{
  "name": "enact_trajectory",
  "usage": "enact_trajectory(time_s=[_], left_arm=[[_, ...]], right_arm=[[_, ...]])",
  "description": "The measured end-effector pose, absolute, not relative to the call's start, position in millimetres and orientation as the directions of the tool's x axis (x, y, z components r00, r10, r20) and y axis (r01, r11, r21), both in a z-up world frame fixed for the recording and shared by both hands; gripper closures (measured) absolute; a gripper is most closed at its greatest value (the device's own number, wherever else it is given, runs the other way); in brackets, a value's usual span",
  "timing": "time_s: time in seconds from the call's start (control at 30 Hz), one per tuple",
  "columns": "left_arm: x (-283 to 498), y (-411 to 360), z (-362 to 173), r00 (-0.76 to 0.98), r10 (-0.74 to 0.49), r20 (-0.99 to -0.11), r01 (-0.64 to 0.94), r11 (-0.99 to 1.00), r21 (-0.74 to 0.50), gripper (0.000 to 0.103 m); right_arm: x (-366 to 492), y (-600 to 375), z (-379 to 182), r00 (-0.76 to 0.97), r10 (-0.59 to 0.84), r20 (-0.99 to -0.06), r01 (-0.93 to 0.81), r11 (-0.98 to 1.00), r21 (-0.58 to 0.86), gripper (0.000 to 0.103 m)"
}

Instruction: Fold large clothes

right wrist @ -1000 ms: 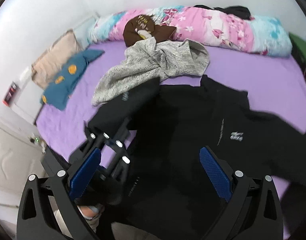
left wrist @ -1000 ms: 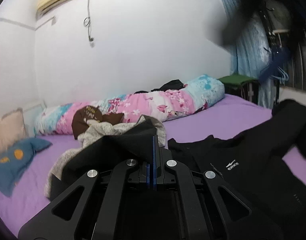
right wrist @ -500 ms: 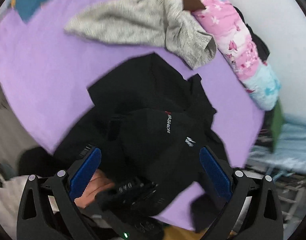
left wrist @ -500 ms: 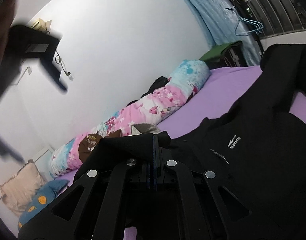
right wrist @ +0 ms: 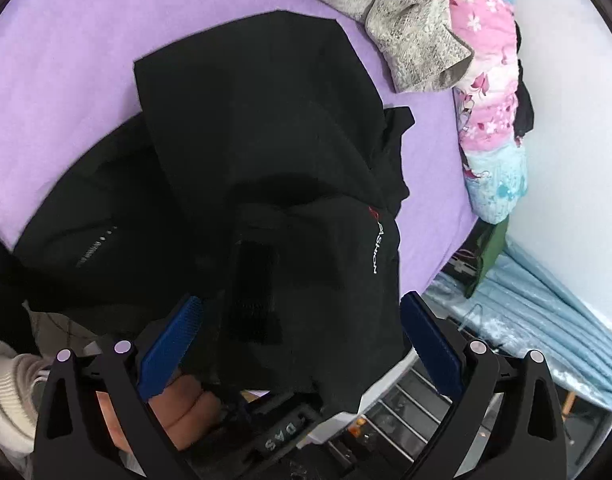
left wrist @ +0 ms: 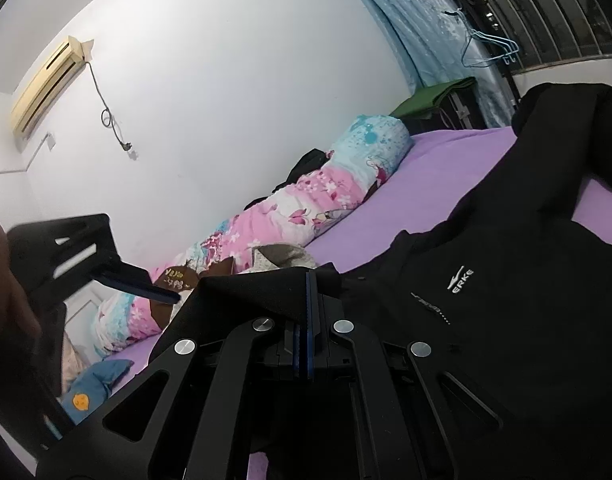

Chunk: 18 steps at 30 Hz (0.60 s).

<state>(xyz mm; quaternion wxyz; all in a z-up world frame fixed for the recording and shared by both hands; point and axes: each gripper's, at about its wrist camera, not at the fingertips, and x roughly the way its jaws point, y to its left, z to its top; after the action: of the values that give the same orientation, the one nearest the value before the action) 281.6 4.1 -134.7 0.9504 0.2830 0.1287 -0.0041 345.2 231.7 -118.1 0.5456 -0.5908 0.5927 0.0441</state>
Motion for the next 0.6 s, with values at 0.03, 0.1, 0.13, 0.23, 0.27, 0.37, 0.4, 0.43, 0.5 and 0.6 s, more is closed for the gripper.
enact_trajectory(time_s=[0.03,0.1,0.13,0.23,0.27,0.37,0.4,0.43,0.5,0.6], left_arm=[[281.7,3.9,-134.5,0.967,0.066,-0.247,0.081,0.838,0.54,0.102],[281.5,4.5,-134.1,0.967,0.064,-0.248,0.082,0.839,0.538,0.102],[281.6,4.4,-134.1,0.967,0.065,-0.248,0.082,0.839,0.538,0.102],[281.4,4.9,-134.2,0.966,0.065,-0.249,0.082,0.84,0.536,0.102],[281.3,5.3,-134.0,0.966,0.063,-0.25,0.084,0.84,0.536,0.102],[280.0,3.3,-133.9,0.967,0.054,-0.248,0.092,0.838,0.539,0.102],[278.7,1.9,-133.8,0.968,0.051,-0.246,0.094,0.835,0.543,0.102],[278.0,1.1,-134.0,0.968,0.049,-0.246,0.096,0.834,0.544,0.102],[277.0,-0.8,-135.3,0.968,0.045,-0.247,0.101,0.83,0.548,0.102],[275.9,-4.1,-137.0,0.967,0.038,-0.251,0.11,0.827,0.551,0.102]], right_arm=[[345.2,231.0,-120.7,0.297,-0.659,-0.691,-0.747,0.29,-0.598,0.006],[345.0,229.3,-124.0,0.306,-0.666,-0.68,-0.746,0.276,-0.606,0.006],[342.3,229.8,-123.7,0.31,-0.67,-0.675,-0.745,0.269,-0.61,0.007],[344.1,226.4,-125.5,0.308,-0.676,-0.67,-0.746,0.265,-0.611,0.02],[346.5,223.8,-125.2,0.296,-0.67,-0.681,-0.748,0.28,-0.601,0.026],[342.4,220.3,-125.2,0.274,-0.659,-0.7,-0.764,0.294,-0.575,0.046],[340.9,218.4,-125.0,0.272,-0.656,-0.704,-0.768,0.292,-0.57,0.052],[340.8,216.9,-124.4,0.268,-0.654,-0.707,-0.771,0.294,-0.564,0.056],[341.4,211.9,-116.6,0.234,-0.624,-0.745,-0.781,0.336,-0.527,0.062],[346.4,204.2,-92.9,0.226,-0.562,-0.795,-0.771,0.396,-0.499,0.068]])
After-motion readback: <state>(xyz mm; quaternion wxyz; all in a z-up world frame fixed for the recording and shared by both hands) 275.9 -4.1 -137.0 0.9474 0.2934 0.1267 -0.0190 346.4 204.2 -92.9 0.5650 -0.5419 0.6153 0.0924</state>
